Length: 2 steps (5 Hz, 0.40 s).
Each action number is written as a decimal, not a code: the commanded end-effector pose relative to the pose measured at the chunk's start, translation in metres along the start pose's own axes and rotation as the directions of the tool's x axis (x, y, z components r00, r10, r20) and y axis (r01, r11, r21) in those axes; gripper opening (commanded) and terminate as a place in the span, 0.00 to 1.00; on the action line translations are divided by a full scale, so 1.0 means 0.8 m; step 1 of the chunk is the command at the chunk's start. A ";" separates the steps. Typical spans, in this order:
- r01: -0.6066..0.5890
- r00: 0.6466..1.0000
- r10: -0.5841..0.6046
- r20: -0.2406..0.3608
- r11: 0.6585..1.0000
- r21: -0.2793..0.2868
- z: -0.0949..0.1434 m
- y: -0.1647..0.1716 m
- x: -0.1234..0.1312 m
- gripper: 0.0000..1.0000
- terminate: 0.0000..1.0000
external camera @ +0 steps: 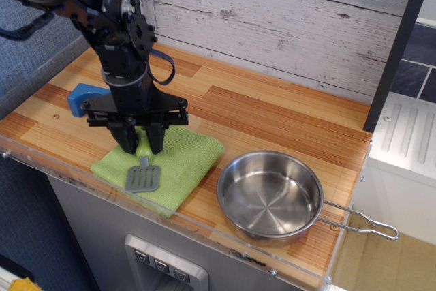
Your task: PICK UP THE SPOON AND PUT ON THE ANOTHER SIDE OF THE TABLE
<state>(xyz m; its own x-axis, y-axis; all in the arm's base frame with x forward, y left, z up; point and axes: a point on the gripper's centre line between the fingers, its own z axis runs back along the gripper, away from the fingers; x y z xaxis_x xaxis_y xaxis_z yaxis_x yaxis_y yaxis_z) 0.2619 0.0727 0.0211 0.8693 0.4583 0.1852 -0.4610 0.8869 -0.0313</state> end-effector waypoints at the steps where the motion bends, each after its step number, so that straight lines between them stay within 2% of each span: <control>1: 0.007 1.000 -0.006 0.030 1.000 -0.026 0.011 -0.005 0.004 0.00 0.00; 2: 0.019 0.997 -0.015 0.076 0.998 -0.053 0.035 -0.018 0.011 0.00 0.00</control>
<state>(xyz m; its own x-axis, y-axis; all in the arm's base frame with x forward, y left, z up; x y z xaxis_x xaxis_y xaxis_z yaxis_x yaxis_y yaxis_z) 0.2663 0.0585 0.0374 0.8722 0.4411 0.2116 -0.4363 0.8970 -0.0716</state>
